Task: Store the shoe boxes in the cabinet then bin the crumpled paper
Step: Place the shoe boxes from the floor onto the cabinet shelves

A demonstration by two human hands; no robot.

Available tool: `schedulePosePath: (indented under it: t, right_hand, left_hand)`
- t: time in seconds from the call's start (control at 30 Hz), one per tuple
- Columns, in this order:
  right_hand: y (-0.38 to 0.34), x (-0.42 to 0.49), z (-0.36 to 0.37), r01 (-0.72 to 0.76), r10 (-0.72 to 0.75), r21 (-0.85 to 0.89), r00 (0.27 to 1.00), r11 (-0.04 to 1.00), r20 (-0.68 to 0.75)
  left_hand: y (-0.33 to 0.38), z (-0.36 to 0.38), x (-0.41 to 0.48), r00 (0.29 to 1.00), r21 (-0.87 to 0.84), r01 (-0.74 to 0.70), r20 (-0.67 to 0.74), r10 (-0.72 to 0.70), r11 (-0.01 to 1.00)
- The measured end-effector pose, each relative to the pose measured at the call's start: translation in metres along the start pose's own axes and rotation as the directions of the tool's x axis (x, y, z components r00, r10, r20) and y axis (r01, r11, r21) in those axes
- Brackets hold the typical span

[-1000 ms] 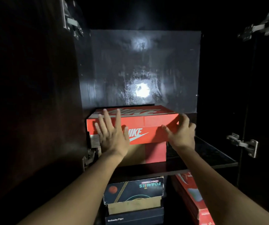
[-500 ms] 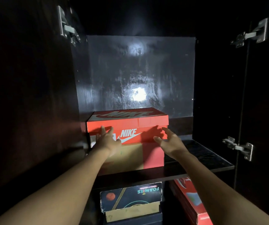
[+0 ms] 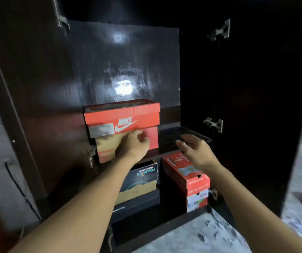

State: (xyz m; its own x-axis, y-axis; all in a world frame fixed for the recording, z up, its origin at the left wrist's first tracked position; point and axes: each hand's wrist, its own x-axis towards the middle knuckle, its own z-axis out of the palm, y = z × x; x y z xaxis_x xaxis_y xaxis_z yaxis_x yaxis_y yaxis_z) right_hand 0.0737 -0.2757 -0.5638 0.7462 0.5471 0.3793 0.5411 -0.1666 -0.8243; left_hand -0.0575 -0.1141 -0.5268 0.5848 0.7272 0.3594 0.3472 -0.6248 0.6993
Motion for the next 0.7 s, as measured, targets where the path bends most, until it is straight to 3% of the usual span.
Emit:
schedulePosePath:
  t: [0.13,0.3,0.5,0.7]
  right_hand:
    - [0.022,-0.079,-0.017,-0.065,0.063,-0.044,0.997,0.997,-0.045]
    - [0.078,-0.157,-0.034,-0.24,0.218,-0.138,0.963,0.961,-0.159]
    - [0.16,-0.265,-0.063,-0.486,0.415,-0.174,0.848,0.856,-0.33]
    - [0.213,-0.372,-0.092,-0.656,0.548,-0.141,0.713,0.741,-0.437]
  left_hand:
    - [-0.005,0.034,-0.053,0.991,-0.187,-0.031,0.12,0.054,0.982]
    - [-0.014,0.102,-0.107,0.953,-0.118,-0.108,0.271,0.137,0.987]
    - [-0.007,0.21,-0.187,0.824,-0.184,-0.174,0.51,0.245,0.967]
    - [-0.008,0.294,-0.269,0.686,-0.189,-0.179,0.68,0.26,0.966]
